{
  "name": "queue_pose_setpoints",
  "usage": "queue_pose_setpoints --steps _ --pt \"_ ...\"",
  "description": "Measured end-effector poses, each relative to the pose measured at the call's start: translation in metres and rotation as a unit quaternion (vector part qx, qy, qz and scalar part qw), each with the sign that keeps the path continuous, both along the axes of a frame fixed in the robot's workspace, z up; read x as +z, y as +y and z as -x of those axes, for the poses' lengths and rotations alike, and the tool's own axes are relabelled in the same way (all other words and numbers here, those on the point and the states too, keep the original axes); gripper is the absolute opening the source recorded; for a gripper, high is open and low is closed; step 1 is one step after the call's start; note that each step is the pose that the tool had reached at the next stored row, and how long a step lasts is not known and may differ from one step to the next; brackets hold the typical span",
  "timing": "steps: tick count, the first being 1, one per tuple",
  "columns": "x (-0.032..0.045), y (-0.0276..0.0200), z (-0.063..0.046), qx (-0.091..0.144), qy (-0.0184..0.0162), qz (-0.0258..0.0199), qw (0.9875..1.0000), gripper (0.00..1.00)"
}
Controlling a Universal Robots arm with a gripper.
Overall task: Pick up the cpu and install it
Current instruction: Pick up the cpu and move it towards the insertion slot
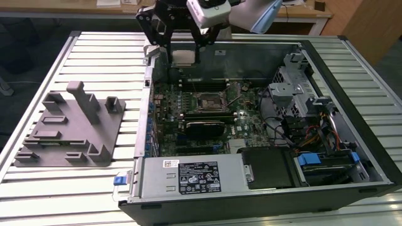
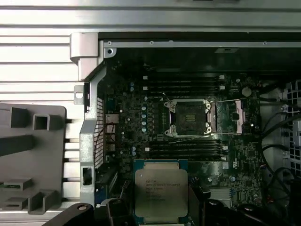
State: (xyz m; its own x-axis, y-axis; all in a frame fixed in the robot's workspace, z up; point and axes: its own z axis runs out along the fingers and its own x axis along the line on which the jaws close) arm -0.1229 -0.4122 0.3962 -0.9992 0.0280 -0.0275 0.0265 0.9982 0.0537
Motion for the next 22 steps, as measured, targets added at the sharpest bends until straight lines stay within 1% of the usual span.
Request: queue_pose_setpoints --steps 5,7,14,17,22 --pt "-0.0001 0.0 -0.016 0.0 0.0 0.0 1.0 0.55" --pt "-0.0001 0.0 -0.02 0.0 0.0 0.0 1.0 0.55" --pt "-0.0008 0.0001 -0.022 0.0 -0.0001 -0.0001 1.0 0.55" --pt "-0.0048 0.0 -0.022 0.0 0.0 0.0 1.0 0.55" --pt "-0.0138 0.0 -0.025 0.0 0.0 0.0 1.0 0.55"
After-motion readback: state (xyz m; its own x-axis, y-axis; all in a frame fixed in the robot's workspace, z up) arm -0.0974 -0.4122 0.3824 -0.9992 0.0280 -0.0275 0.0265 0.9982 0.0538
